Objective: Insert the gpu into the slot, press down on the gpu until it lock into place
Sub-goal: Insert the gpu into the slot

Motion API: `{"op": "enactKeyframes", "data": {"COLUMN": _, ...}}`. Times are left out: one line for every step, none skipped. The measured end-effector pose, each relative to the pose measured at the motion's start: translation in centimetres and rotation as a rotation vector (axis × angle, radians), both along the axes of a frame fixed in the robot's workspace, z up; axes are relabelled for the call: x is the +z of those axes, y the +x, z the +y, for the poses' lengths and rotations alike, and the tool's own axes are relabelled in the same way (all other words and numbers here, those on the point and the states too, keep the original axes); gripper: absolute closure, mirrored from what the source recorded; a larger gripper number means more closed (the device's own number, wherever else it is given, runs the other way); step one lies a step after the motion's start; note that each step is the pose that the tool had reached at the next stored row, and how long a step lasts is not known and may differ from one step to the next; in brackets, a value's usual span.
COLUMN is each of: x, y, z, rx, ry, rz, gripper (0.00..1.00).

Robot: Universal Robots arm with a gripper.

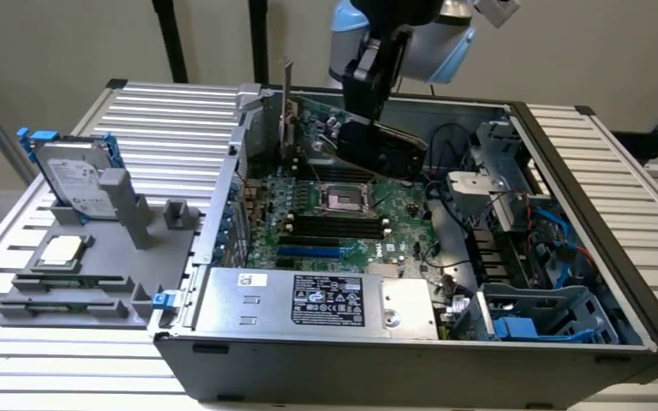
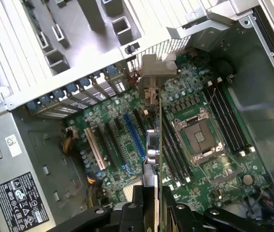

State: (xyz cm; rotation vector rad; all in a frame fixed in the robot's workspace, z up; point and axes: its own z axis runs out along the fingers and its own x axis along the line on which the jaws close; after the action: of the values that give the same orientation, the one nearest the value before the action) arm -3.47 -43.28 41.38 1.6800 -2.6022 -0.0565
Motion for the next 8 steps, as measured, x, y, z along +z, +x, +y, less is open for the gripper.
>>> {"op": "enactKeyframes", "data": {"x": -0.01, "y": 0.00, "z": 0.00, "rx": 0.018, "ry": 0.0000, "rz": 0.0000, "gripper": 0.74}}
{"op": "enactKeyframes", "data": {"x": -0.03, "y": 0.00, "z": 0.00, "rx": 0.037, "ry": 0.0000, "rz": 0.0000, "gripper": 0.74}}
{"op": "enactKeyframes", "data": {"x": -0.07, "y": 0.00, "z": 0.00, "rx": 0.054, "ry": 0.0007, "rz": 0.0000, "gripper": 0.74}}
{"op": "enactKeyframes", "data": {"x": -0.14, "y": 0.00, "z": 0.00, "rx": 0.073, "ry": 0.0029, "rz": -0.0002, "gripper": 0.74}}
{"op": "enactKeyframes", "data": {"x": -0.20, "y": -0.01, "z": 0.00, "rx": 0.090, "ry": 0.0056, "rz": -0.0004, "gripper": 0.74}}
{"op": "enactKeyframes", "data": {"x": -0.27, "y": -0.01, "z": 0.00, "rx": 0.108, "ry": 0.0083, "rz": -0.0006, "gripper": 0.74}}
{"op": "enactKeyframes", "data": {"x": -0.34, "y": 0.00, "z": 0.00, "rx": 0.125, "ry": 0.0114, "rz": -0.0008, "gripper": 0.74}}
{"op": "enactKeyframes", "data": {"x": -0.41, "y": 0.00, "z": 0.00, "rx": 0.142, "ry": 0.0148, "rz": -0.0010, "gripper": 0.74}}
